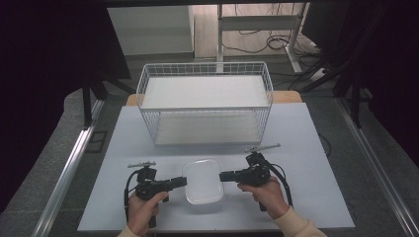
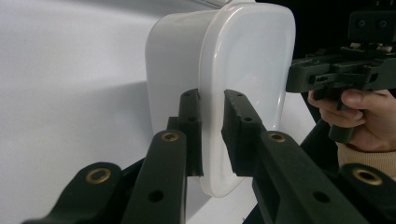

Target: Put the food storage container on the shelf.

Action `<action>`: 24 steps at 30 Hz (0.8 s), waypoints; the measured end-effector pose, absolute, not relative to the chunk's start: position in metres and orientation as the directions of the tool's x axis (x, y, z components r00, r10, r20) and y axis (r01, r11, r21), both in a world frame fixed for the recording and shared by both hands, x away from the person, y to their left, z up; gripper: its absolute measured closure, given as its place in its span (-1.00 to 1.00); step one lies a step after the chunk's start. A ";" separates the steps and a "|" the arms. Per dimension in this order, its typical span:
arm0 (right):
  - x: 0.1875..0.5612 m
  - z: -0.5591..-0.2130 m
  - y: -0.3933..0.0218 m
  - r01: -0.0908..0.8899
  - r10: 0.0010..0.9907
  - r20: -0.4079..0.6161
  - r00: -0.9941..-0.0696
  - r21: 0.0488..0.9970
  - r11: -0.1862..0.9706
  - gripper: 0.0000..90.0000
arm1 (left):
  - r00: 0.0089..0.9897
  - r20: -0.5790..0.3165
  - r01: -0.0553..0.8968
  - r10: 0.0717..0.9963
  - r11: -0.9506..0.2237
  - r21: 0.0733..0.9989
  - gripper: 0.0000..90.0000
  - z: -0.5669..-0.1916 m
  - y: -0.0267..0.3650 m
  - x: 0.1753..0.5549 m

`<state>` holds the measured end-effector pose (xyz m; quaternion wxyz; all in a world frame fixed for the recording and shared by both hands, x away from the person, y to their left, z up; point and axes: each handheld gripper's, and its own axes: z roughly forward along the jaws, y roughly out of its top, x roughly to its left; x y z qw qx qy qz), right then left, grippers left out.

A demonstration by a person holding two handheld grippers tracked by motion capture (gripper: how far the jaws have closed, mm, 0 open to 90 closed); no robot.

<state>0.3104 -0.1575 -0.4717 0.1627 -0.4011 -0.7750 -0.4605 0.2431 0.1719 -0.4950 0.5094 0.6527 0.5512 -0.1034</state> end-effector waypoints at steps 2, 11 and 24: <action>0.310 -0.470 -0.158 0.766 0.472 0.616 -0.631 0.590 0.254 0.79 | 0.378 -0.693 0.820 0.615 0.125 0.558 0.74 -0.493 0.172 0.242; 0.309 -0.462 -0.159 0.739 0.466 0.590 -0.660 0.623 0.257 0.79 | 0.401 -0.682 0.805 0.611 0.120 0.581 0.75 -0.485 0.171 0.243; 0.315 -0.446 -0.160 0.711 0.465 0.562 -0.684 0.656 0.254 0.79 | 0.434 -0.659 0.781 0.614 0.107 0.615 0.75 -0.470 0.171 0.254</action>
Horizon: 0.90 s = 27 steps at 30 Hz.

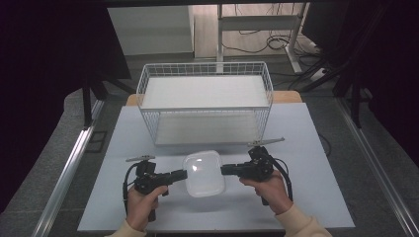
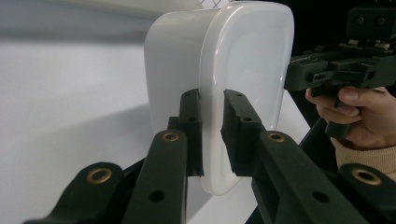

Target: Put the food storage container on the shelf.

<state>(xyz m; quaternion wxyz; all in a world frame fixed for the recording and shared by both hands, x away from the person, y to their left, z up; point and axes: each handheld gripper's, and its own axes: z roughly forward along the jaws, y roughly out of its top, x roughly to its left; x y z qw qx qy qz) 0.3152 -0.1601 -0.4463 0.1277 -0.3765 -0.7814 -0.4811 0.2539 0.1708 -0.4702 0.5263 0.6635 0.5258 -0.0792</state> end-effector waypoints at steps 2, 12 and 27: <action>0.318 -0.438 -0.161 0.702 0.467 0.552 -0.691 0.667 0.249 0.79 | 0.445 -0.651 0.773 0.615 0.103 0.626 0.75 -0.463 0.170 0.259; 0.328 -0.416 -0.162 0.678 0.466 0.531 -0.707 0.696 0.236 0.79 | 0.478 -0.629 0.749 0.613 0.089 0.657 0.75 -0.441 0.171 0.274; 0.344 -0.376 -0.162 0.624 0.464 0.486 -0.741 0.753 0.207 0.79 | 0.530 -0.584 0.701 0.616 0.070 0.710 0.75 -0.398 0.172 0.297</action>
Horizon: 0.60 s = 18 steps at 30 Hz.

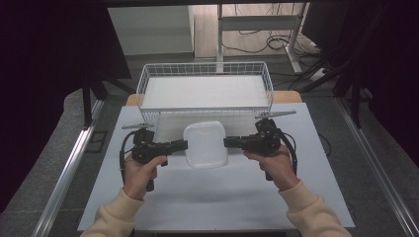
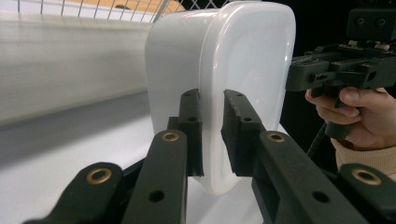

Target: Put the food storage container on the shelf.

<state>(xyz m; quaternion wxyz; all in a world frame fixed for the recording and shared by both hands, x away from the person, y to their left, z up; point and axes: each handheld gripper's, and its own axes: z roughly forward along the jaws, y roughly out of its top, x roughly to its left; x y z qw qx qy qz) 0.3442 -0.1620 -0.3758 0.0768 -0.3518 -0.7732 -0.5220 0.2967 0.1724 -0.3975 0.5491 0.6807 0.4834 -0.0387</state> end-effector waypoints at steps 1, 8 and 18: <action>0.345 -0.374 -0.162 0.625 0.466 0.486 -0.740 0.753 0.206 0.79 | 0.530 -0.584 0.700 0.614 0.071 0.710 0.75 -0.396 0.173 0.298; 0.352 -0.363 -0.162 0.614 0.470 0.478 -0.742 0.766 0.190 0.79 | 0.543 -0.570 0.688 0.616 0.063 0.723 0.75 -0.383 0.172 0.308; 0.371 -0.335 -0.166 0.594 0.484 0.462 -0.743 0.789 0.159 0.79 | 0.580 -0.539 0.661 0.612 0.034 0.750 0.75 -0.346 0.169 0.338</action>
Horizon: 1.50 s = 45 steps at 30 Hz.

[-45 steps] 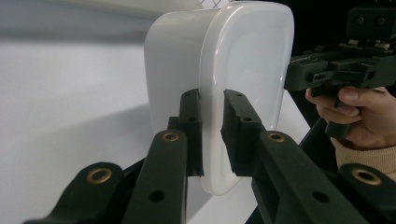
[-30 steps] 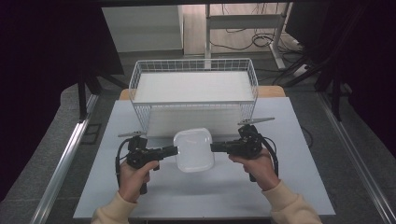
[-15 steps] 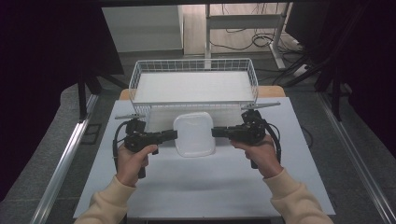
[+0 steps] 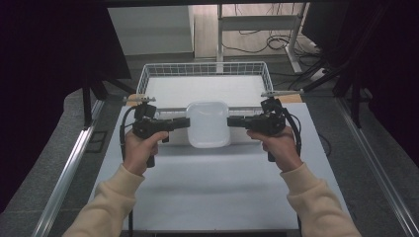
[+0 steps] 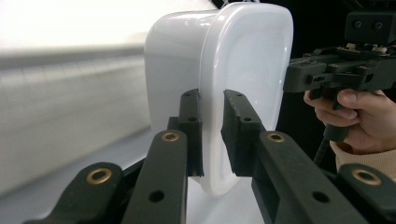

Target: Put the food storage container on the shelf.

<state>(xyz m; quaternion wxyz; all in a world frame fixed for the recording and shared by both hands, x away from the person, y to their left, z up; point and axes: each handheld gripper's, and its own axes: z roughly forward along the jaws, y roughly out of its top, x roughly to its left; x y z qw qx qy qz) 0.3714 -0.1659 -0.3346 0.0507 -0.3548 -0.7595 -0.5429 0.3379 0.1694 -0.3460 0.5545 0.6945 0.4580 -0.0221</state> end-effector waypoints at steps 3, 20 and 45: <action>0.380 -0.325 -0.166 0.588 0.488 0.459 -0.742 0.795 0.146 0.79 | 0.587 -0.531 0.655 0.611 0.026 0.755 0.75 -0.334 0.170 0.348; 0.447 -0.293 -0.157 0.620 0.509 0.498 -0.703 0.779 0.095 0.78 | 0.574 -0.555 0.682 0.602 0.023 0.731 0.77 -0.296 0.179 0.419; 0.523 -0.308 -0.151 0.828 0.542 0.713 -0.445 0.558 -0.055 0.58 | 0.356 -0.775 0.833 0.522 0.198 0.516 0.65 -0.323 0.186 0.500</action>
